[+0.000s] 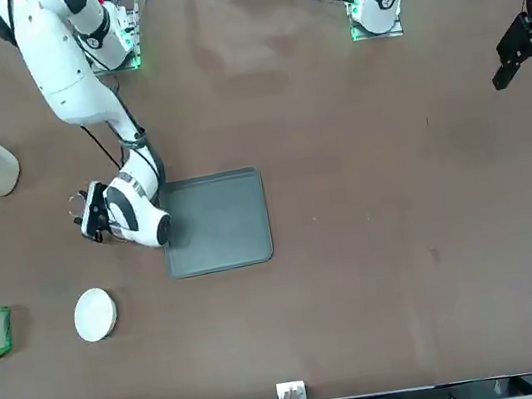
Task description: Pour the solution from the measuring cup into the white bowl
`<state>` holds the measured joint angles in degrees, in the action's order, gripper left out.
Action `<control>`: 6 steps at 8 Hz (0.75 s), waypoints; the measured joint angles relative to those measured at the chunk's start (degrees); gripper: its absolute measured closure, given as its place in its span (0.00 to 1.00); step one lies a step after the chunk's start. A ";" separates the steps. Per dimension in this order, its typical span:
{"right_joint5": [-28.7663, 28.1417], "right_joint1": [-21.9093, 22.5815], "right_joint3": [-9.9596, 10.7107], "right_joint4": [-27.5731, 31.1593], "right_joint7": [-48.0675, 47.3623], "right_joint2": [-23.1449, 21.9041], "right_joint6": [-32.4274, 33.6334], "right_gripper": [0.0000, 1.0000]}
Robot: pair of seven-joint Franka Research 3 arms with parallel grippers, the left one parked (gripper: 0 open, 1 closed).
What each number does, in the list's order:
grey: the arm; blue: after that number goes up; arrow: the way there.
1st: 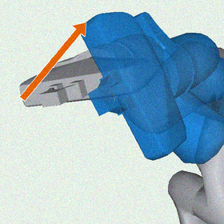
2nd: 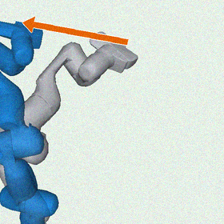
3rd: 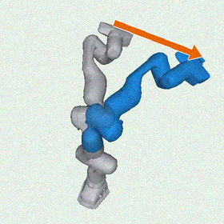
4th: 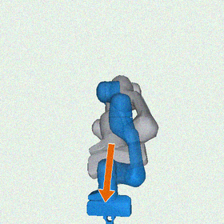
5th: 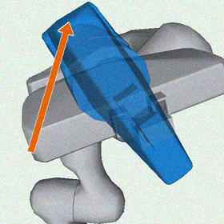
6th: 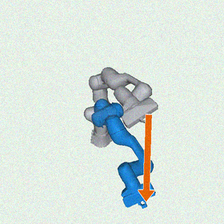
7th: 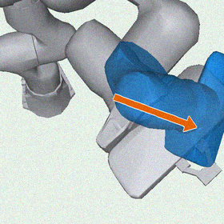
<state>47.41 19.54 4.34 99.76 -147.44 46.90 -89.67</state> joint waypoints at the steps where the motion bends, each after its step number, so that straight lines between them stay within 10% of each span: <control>1: 0.00 -0.34 0.00 0.09 -0.03 0.00 -0.70 0.21; 3: 0.00 -0.76 0.01 0.12 -0.06 0.00 -1.77 0.02; 6: 0.00 -0.80 -0.04 0.11 -0.07 -0.13 -3.18 0.01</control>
<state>47.41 18.74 4.30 99.87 -147.50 46.78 -92.85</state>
